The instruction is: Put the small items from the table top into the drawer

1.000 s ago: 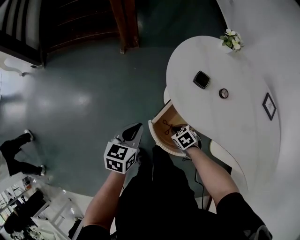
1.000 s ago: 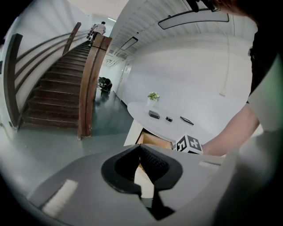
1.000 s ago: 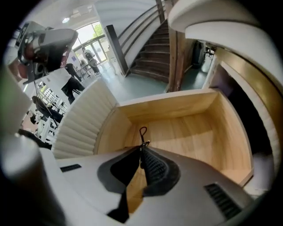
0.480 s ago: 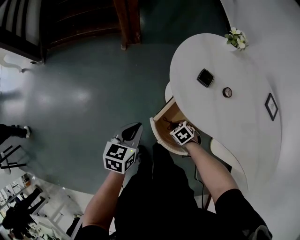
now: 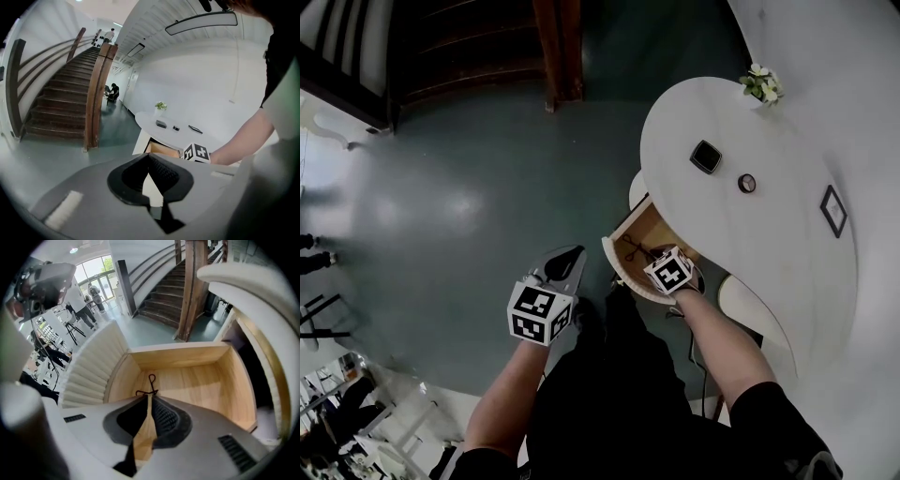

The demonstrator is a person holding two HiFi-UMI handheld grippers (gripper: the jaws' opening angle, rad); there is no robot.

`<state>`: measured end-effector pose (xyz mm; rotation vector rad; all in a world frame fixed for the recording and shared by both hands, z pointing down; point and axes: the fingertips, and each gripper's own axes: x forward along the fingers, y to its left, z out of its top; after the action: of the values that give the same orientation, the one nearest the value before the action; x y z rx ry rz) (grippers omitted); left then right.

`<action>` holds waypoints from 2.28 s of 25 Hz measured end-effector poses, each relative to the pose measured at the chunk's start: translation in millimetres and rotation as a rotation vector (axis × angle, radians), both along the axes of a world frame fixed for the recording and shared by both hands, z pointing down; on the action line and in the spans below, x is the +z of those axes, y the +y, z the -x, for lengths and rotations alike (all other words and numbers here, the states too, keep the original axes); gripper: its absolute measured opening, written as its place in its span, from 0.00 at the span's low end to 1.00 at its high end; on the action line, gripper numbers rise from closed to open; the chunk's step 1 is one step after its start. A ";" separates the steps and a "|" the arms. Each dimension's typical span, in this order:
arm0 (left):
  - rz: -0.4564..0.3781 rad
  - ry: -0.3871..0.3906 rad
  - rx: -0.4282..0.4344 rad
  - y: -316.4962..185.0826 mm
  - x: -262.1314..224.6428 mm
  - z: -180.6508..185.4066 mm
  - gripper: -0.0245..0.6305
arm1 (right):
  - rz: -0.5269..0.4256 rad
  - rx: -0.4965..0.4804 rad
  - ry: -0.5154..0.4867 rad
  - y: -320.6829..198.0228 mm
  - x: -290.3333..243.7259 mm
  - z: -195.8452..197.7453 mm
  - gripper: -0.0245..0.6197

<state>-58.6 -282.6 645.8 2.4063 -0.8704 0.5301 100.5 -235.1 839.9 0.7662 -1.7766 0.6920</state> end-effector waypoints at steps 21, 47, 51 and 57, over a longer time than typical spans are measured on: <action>-0.200 0.067 0.003 43.5 -122.4 53.6 0.06 | -0.354 0.275 -0.146 43.2 -204.5 16.6 0.06; -0.337 0.151 -0.114 40.6 -236.0 -61.9 0.05 | -0.806 0.317 -0.554 65.6 -416.3 -96.2 0.05; -0.403 0.106 -0.119 35.7 -249.3 -63.8 0.05 | -0.861 0.299 -0.580 51.4 -441.0 -102.6 0.05; -0.435 0.059 -0.135 30.0 -258.8 -53.2 0.05 | -0.940 0.328 -0.641 45.9 -471.5 -94.9 0.05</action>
<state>-5.4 -252.6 387.0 2.7014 -1.2137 0.2319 195.4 -189.1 368.4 1.6179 -2.6335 0.2718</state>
